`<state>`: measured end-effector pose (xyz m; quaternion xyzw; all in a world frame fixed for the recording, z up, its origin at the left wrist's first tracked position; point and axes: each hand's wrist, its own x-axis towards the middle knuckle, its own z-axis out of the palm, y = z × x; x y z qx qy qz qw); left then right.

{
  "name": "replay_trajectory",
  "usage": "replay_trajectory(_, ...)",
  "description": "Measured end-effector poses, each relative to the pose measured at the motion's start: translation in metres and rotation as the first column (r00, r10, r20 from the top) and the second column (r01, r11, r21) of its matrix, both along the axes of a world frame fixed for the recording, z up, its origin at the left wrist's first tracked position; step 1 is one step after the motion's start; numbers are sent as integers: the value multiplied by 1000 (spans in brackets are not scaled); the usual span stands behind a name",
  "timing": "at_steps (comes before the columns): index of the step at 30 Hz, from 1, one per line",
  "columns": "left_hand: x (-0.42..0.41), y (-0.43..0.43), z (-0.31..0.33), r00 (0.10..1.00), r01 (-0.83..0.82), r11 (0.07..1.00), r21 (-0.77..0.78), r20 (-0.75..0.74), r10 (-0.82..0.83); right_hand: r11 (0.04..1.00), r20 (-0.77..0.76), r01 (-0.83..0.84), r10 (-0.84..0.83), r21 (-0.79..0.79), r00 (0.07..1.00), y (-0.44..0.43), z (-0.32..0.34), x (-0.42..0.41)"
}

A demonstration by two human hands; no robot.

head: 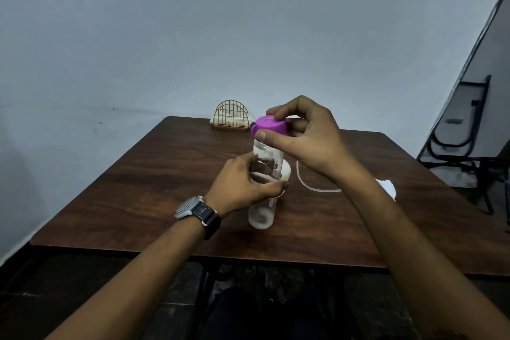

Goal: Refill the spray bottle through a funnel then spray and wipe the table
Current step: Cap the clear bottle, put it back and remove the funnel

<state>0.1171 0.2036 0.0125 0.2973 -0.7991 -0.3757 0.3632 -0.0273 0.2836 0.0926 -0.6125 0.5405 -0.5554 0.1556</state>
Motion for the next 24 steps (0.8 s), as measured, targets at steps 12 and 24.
replay_trajectory(12,0,0,0,1000,-3,1000,3,3,3,991,-192,110,-93,80,977,13,15,-5)
replay_trajectory(24,-1,0,-1,1000,-5,1000,31,-20,6,997,-204,-9,23,72,979,12,23,-6)
